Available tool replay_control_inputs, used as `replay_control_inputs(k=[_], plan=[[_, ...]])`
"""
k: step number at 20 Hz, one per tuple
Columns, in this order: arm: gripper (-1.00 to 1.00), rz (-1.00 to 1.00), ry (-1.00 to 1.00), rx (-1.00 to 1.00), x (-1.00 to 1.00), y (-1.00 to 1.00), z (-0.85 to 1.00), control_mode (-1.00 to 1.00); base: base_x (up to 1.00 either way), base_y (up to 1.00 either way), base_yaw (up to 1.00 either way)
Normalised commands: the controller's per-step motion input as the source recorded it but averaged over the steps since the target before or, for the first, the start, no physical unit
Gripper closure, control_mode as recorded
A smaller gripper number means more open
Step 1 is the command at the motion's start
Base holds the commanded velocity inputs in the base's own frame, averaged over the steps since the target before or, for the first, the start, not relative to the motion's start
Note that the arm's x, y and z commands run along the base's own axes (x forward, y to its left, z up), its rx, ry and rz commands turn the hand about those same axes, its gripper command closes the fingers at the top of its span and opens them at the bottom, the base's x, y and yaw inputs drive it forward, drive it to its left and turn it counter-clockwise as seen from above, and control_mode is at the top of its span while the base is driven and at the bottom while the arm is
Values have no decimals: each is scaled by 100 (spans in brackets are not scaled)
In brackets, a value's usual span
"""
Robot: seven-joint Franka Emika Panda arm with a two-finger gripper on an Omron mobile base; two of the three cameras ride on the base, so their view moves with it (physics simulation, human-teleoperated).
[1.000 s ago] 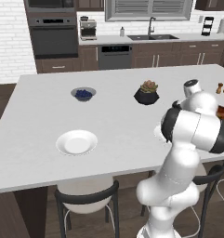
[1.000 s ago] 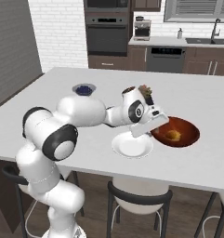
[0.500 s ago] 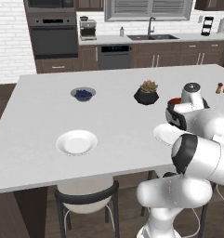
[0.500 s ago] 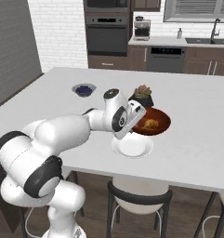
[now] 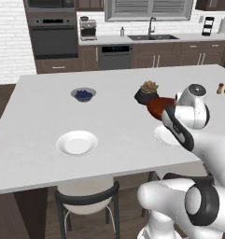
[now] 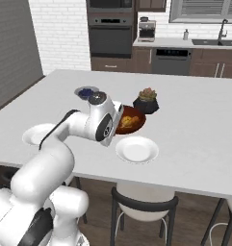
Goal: Pick the chicken drumstick and squash from their plates and place them in the bowl. Then put the bowl in the fridge.
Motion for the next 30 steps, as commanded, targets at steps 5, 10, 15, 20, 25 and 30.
replay_control_inputs(k=[5, 10, 15, 20, 25, 30], plan=[[100, 7, 0, -1, -61, 27, 64, -100, 0, 0, 0], [100, 4, 2, 0, -57, 10, 46, -100, 0, 0, 0], [100, 5, 8, 0, -39, 32, 38, -100, 0, 0, 0], [100, -2, 1, 0, -42, 2, 28, -100, 0, 0, 0], [100, -4, -4, 0, -49, 0, 7, -100, 0, 0, 0], [100, -1, -11, 0, -25, 4, 20, -100, 0, 0, 0]])
